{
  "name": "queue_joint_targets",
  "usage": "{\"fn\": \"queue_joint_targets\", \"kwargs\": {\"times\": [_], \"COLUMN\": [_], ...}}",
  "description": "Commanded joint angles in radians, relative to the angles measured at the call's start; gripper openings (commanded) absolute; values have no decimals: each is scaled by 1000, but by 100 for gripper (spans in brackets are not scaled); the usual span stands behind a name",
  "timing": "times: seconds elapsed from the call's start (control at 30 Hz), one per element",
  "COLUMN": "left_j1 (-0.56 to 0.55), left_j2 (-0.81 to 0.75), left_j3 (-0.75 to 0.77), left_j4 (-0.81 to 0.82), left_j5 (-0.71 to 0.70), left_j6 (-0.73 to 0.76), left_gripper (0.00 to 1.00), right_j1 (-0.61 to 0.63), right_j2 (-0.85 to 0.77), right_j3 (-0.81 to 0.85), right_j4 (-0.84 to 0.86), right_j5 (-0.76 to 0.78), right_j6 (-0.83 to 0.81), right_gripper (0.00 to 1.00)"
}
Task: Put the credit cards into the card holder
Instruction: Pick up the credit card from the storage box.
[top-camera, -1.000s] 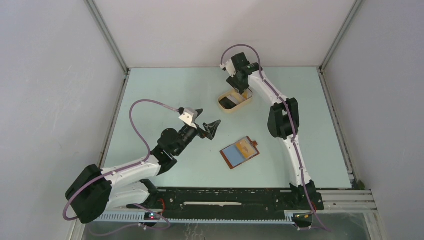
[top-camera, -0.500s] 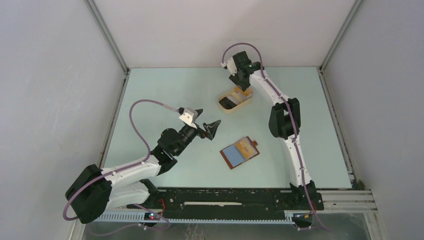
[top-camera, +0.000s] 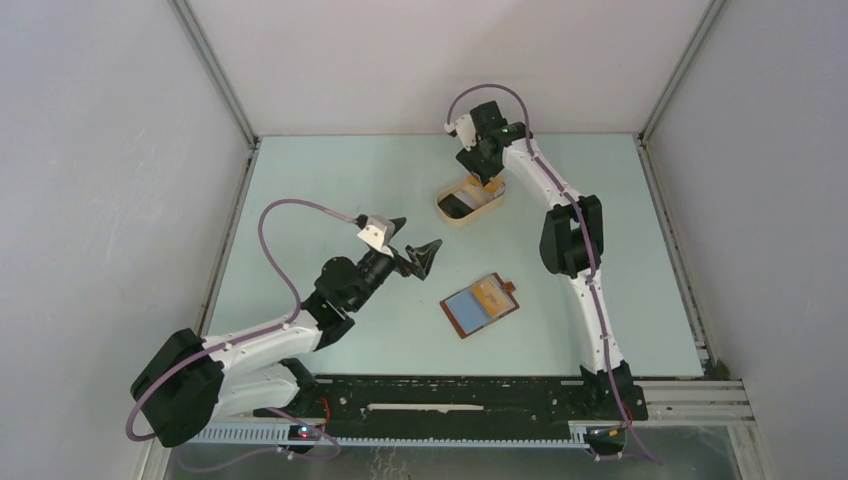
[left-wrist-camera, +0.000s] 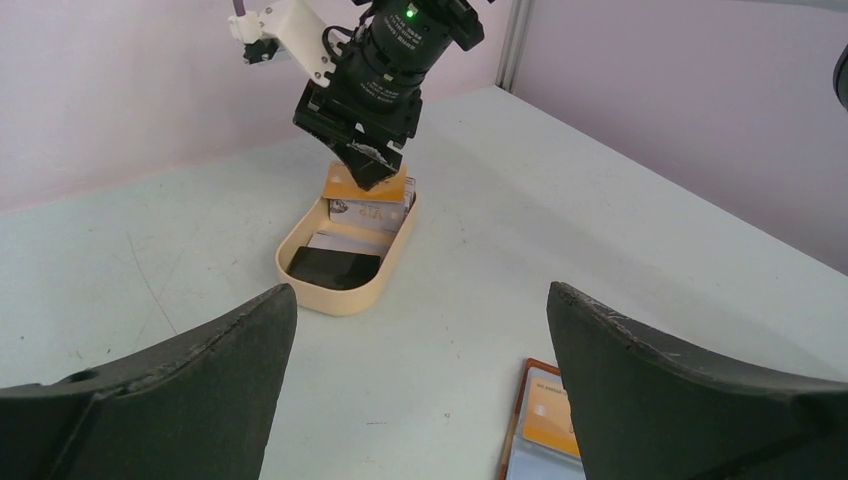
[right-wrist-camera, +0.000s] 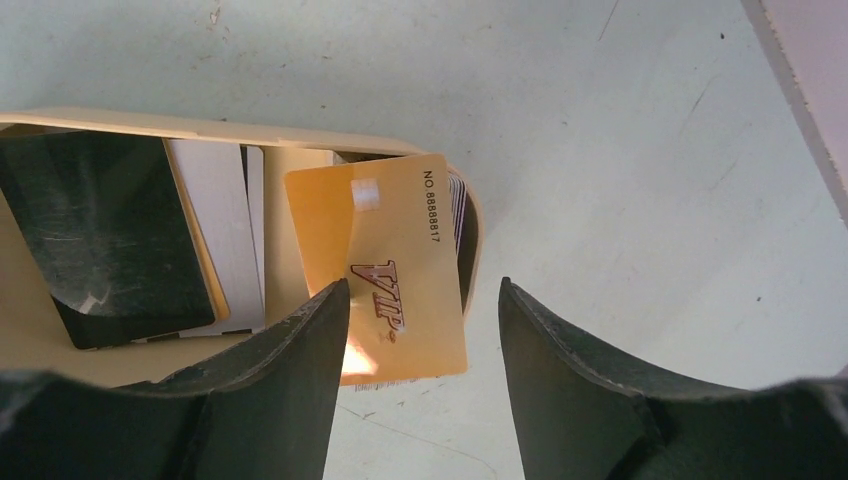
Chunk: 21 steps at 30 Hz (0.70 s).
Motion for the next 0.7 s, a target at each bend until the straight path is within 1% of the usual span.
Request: {"fn": "queue_joint_targets", "kwargs": {"times": [0.0, 0.2, 0.43, 0.67], "left_j1": [4, 5, 5, 5], "left_j2": [6, 10, 9, 9], "left_j3": [-24, -23, -23, -23], "left_j4": [45, 45, 45, 45], "left_j5": [-2, 0, 0, 0], "left_j6": [-6, -5, -6, -5], "left_gripper": [100, 100, 100, 100], "right_j1": [-35, -52, -59, -66], "right_j2": [-52, -31, 3, 14], "right_j3": [44, 70, 83, 83], "right_j4": [-12, -24, -29, -32], "right_j5": [-79, -135, -143, -164], "right_j6": [34, 38, 37, 36], "right_gripper": [66, 68, 68, 71]}}
